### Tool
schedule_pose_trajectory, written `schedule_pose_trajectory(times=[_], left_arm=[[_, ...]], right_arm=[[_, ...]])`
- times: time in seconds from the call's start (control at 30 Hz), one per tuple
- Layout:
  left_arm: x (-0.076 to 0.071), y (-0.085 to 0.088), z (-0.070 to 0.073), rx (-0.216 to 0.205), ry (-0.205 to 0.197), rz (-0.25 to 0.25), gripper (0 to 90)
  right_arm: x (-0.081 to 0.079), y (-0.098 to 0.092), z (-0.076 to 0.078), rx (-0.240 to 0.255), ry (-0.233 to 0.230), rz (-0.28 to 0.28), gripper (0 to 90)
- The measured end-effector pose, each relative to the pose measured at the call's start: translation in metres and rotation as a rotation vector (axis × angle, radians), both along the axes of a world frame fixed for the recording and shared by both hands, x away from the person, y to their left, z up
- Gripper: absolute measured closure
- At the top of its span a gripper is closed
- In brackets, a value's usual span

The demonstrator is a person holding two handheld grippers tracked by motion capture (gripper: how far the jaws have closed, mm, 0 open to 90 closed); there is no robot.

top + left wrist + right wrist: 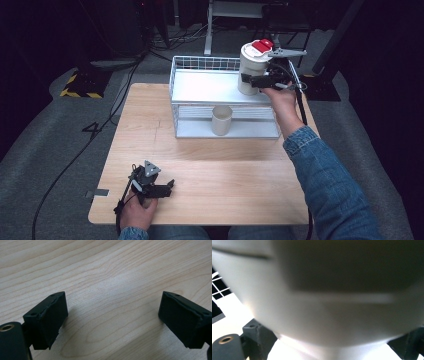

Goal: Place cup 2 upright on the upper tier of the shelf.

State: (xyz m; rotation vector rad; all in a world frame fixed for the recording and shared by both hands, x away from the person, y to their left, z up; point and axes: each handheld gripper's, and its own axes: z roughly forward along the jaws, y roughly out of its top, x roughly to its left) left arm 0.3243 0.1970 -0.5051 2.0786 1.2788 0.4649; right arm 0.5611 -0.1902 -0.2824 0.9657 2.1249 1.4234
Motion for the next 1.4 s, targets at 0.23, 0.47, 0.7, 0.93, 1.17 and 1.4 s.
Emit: schedule_pose_trajectory(times=[0.23, 0.47, 0.7, 0.93, 1.17, 1.4], left_arm=[[0.000, 0.000, 0.000, 0.000, 0.000, 0.000, 9.4], [0.000, 0.000, 0.000, -0.001, 0.000, 0.000, 9.3], [0.000, 0.000, 0.000, 0.000, 0.000, 0.000, 9.4], [0.000, 0.000, 0.000, 0.000, 0.000, 0.000, 9.4], [0.000, 0.000, 0.000, -0.001, 0.000, 0.000, 9.4], [0.000, 0.000, 0.000, -0.001, 0.000, 0.000, 9.3]], right_arm=[[0.001, 0.000, -0.001, 0.001, 0.003, 0.011, 6.5], [0.000, -0.002, 0.000, 0.014, 0.017, -0.002, 1.9], [-0.010, -0.011, 0.006, 0.029, 0.016, -0.006, 1.9], [-0.028, -0.021, 0.016, 0.012, -0.003, 0.016, 1.6], [-0.050, -0.030, 0.024, -0.019, -0.024, 0.043, 0.6], [-0.074, -0.037, 0.027, -0.026, -0.037, 0.070, 0.4]])
